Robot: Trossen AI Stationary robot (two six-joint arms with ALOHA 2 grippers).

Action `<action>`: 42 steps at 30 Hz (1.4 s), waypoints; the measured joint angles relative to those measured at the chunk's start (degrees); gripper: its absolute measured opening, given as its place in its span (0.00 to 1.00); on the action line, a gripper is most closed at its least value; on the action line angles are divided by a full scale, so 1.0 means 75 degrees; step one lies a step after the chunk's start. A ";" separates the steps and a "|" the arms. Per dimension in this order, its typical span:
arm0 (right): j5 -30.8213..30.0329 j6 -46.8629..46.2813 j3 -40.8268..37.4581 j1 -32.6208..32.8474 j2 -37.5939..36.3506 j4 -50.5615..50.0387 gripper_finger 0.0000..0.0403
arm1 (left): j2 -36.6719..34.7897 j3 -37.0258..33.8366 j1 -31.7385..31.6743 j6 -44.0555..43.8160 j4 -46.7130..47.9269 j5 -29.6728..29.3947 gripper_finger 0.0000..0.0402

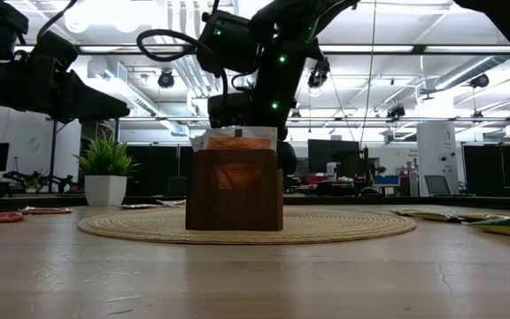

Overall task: Pick & Place Tea
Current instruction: Put the yellow tea bag into the top section of the wooden organizer

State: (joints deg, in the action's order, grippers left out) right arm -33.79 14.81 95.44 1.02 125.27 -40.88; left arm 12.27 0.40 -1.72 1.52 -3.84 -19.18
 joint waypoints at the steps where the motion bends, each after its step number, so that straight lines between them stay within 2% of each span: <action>1: -0.0087 0.0055 0.0000 0.0000 0.0000 0.0015 0.41 | 0.0000 -0.0002 0.0000 0.0000 -0.0002 0.0000 0.50; 6: -0.1272 -0.0092 0.0007 0.0010 0.0020 0.0168 0.41 | 0.0000 -0.0001 0.0000 -0.0002 -0.0002 0.0000 0.50; 23: -0.1144 -0.0006 0.0123 -0.0017 0.0012 0.0317 0.41 | 0.0000 -0.0003 -0.0003 0.0000 -0.0002 0.0000 0.50; 27: -0.0646 0.0029 0.0085 -0.0121 0.0096 0.0361 0.41 | 0.0000 0.0000 -0.0003 -0.0003 0.0001 0.0000 0.50; 30: -0.0558 0.0125 0.0087 -0.0146 0.0168 0.0377 0.41 | 0.0000 -0.0002 -0.0003 0.0000 0.0000 0.0000 0.50; 42: -0.1554 0.0166 0.0074 -0.0160 0.0160 0.0465 0.41 | 0.0000 -0.0002 0.0003 -0.0001 -0.0001 0.0000 0.50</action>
State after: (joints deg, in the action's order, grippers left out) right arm -45.45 16.05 95.99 -0.18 126.48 -37.39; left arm 12.27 0.39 -1.69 1.51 -3.85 -19.18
